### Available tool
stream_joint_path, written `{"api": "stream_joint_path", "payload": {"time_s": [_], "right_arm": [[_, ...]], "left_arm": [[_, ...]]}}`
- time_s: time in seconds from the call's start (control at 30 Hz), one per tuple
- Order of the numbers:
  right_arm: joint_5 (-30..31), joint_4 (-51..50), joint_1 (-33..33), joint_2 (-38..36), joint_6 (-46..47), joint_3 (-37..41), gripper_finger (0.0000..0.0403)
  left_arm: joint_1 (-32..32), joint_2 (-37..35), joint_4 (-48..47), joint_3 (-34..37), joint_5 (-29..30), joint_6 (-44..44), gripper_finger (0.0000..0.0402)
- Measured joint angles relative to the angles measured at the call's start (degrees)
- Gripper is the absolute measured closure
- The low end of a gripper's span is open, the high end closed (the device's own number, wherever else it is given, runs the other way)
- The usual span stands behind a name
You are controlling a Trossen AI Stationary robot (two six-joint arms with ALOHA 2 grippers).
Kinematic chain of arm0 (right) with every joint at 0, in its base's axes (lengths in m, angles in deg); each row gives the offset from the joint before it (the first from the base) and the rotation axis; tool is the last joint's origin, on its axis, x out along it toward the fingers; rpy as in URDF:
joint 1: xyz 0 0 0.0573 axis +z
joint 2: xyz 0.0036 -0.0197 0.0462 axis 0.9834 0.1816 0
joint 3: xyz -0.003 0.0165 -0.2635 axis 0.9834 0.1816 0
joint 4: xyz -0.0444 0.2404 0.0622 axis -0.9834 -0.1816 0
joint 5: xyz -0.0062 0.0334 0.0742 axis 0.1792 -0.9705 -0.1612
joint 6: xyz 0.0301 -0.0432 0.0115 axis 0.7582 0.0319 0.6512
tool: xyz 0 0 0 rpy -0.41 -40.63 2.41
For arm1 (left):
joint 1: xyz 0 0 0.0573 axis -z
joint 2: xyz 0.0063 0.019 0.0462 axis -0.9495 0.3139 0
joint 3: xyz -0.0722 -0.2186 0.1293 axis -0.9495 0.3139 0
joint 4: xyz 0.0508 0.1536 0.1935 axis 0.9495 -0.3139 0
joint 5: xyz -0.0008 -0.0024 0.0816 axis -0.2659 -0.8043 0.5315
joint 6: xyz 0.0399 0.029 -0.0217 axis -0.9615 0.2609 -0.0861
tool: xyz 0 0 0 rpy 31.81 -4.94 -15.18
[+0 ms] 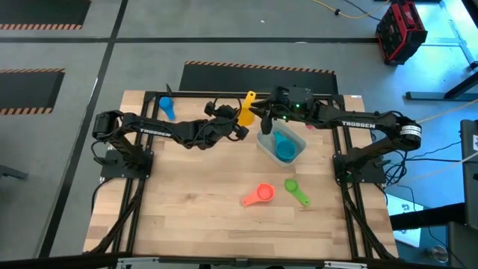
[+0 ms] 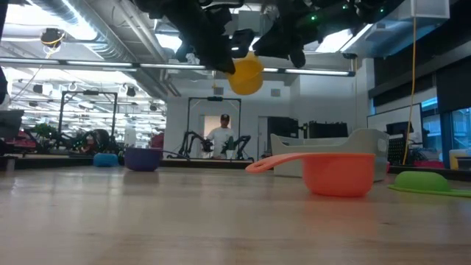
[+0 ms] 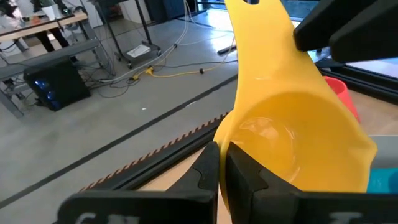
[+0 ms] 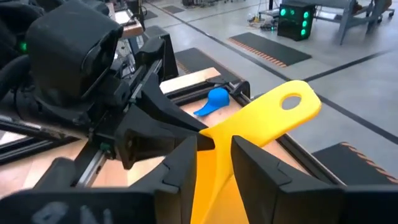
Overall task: Nest measuring cups in basket
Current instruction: Stack the yellow measuring cup on top of the light blue measuring cup in the bin
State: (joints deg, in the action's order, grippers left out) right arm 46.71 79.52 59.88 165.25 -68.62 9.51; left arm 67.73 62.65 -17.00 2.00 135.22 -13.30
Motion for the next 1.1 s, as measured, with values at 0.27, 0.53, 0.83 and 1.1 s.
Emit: {"api": "stream_joint_path", "payload": {"time_s": [0.27, 0.53, 0.83, 1.1], "right_arm": [[0.9, -1.0, -0.37, -4.88, -0.31, 0.0, 0.0296], [0.68, -2.47, -2.46, -5.4, 0.75, 0.0, 0.0296], [-2.58, -3.9, -3.23, -4.67, 1.72, 0.02, 0.0296], [-6.62, -1.09, -3.23, -1.0, 2.99, 0.02, 0.0296]], "left_arm": [[0.07, 0.0, 0.34, 0.0, 0.32, 0.06, 0.0398], [0.07, 0.0, 0.33, 0.0, 0.3, 0.14, 0.0398], [0.07, -0.07, 0.72, 0.0, 0.3, 0.22, 0.0398], [0.05, -0.09, 1.21, 0.0, 0.31, 0.21, 0.0398]]}}
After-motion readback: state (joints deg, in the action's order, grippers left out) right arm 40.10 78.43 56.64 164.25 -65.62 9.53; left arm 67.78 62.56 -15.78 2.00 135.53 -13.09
